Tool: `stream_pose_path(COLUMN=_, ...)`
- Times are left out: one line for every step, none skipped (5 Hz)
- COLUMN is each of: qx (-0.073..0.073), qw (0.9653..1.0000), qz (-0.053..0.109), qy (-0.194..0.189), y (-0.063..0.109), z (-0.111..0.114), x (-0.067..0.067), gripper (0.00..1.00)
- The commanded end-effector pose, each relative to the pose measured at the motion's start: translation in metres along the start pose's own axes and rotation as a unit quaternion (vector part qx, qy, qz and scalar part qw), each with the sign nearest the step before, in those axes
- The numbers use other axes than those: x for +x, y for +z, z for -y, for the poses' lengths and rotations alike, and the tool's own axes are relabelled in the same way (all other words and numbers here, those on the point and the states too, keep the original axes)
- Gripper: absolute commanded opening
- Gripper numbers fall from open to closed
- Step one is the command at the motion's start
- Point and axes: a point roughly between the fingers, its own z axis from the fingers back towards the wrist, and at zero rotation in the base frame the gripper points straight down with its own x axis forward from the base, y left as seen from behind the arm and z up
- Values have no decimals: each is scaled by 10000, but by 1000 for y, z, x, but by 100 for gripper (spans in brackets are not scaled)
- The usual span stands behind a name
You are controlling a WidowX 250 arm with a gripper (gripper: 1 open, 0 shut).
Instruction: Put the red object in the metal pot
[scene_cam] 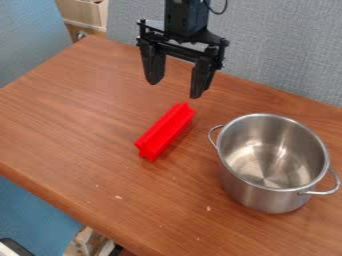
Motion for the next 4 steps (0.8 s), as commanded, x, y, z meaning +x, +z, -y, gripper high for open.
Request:
stream_pose_path(qx=53, qw=9999, qz=-104, qy=-23, y=-17, z=-7, x=5, gripper=100)
stream_pose_path(qx=112, qw=9997, qz=-206, qy=-51, y=-36, z=-15, x=10, gripper=100)
stream_pose_path(qx=158, qw=9995, qz=-260, qy=-123, y=-51, z=-21, x=15, gripper=100)
stream_pose_path(qx=187, qw=9990, qz=-329, qy=-217, y=-65, z=-26, x=20, gripper=100)
